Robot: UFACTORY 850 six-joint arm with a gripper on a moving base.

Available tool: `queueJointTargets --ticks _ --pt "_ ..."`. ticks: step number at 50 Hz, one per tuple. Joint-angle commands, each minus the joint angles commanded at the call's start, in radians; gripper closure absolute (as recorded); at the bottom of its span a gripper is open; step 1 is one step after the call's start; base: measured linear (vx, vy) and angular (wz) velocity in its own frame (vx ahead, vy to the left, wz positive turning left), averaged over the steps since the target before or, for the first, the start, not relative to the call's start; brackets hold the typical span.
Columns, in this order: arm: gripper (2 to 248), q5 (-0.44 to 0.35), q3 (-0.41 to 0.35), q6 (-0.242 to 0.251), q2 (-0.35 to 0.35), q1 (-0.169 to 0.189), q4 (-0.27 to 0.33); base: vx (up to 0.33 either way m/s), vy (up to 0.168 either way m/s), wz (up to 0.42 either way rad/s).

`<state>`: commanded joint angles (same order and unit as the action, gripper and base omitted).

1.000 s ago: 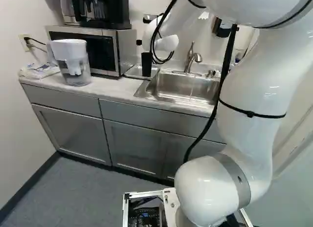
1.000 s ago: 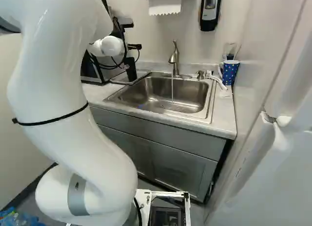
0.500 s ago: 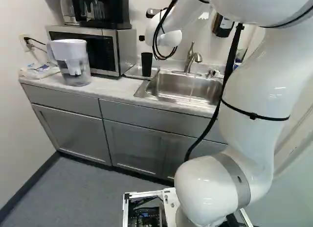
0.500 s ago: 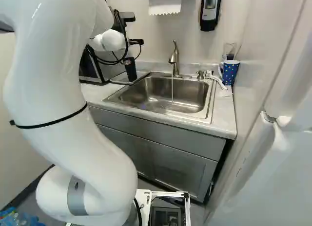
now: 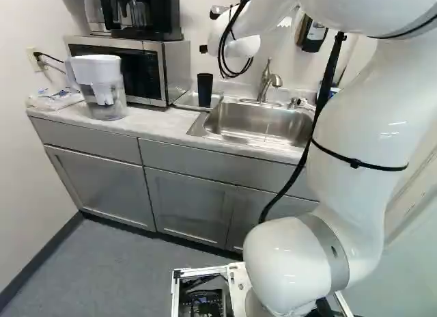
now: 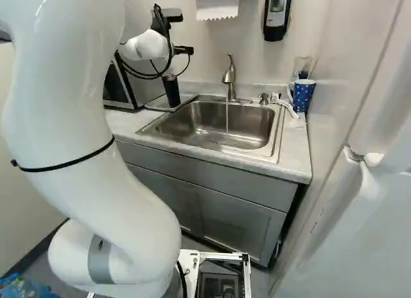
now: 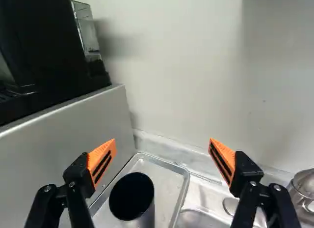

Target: Rinse the cup and place it in the tray

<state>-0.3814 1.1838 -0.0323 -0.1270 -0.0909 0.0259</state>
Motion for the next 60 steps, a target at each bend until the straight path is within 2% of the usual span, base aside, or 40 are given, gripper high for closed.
queueJointTargets --ticks 38,60 --pt "3 0.071 0.064 0.000 0.013 0.059 0.000 0.000 0.000 0.000" --pt "3 0.076 0.100 0.000 0.022 0.095 0.000 0.000 0.000 0.000"
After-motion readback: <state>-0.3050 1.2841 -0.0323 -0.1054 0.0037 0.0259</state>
